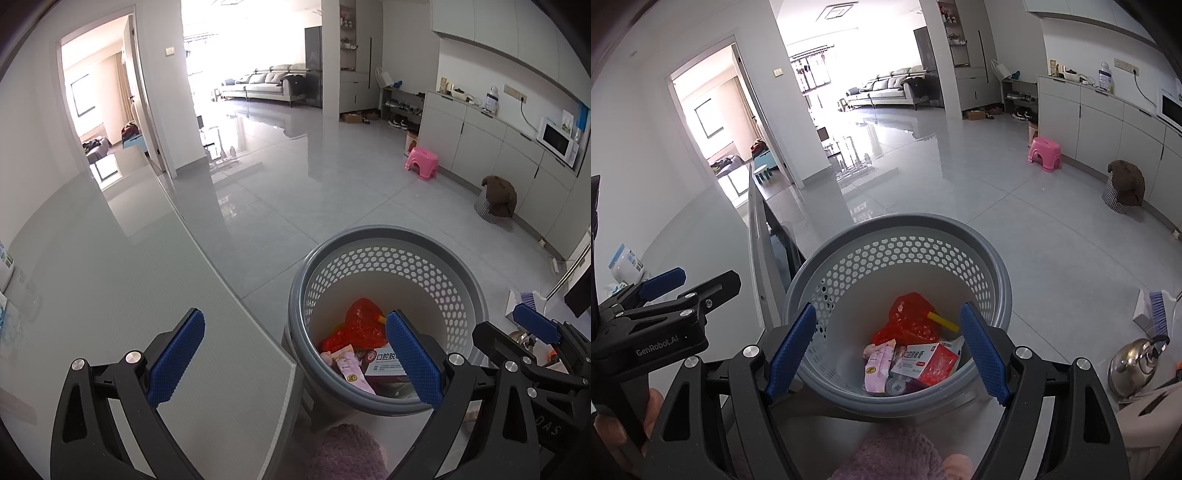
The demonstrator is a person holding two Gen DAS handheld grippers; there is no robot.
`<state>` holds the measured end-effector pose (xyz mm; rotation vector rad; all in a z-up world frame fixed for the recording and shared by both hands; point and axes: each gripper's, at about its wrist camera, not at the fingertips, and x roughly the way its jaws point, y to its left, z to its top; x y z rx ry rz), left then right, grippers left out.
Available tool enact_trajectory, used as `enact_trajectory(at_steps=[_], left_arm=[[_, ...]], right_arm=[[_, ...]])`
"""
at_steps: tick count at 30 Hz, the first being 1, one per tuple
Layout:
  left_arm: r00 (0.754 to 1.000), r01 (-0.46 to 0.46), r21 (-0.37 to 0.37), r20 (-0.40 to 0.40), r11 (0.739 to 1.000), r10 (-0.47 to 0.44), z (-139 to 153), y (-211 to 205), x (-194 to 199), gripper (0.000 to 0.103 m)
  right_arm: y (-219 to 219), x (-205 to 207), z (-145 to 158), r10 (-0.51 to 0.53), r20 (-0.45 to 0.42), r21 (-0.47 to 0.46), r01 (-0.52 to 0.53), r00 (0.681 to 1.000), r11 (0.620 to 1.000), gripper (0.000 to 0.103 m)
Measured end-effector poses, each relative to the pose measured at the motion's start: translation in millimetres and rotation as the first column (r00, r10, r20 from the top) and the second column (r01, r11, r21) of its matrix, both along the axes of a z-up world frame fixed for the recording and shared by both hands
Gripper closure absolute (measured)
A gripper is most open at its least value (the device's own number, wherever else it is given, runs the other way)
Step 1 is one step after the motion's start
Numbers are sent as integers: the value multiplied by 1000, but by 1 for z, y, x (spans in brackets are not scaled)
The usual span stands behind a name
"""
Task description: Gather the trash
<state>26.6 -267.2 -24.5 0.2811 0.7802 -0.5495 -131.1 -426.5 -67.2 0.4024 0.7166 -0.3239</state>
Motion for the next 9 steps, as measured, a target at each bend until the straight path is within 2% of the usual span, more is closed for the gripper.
enact_trajectory(at_steps=[9], left_arm=[[1000, -4, -1, -3, 1000, 4, 0, 1, 1, 6]], right_arm=[[0, 0, -1, 0, 1, 0, 0, 1000, 1000, 26]])
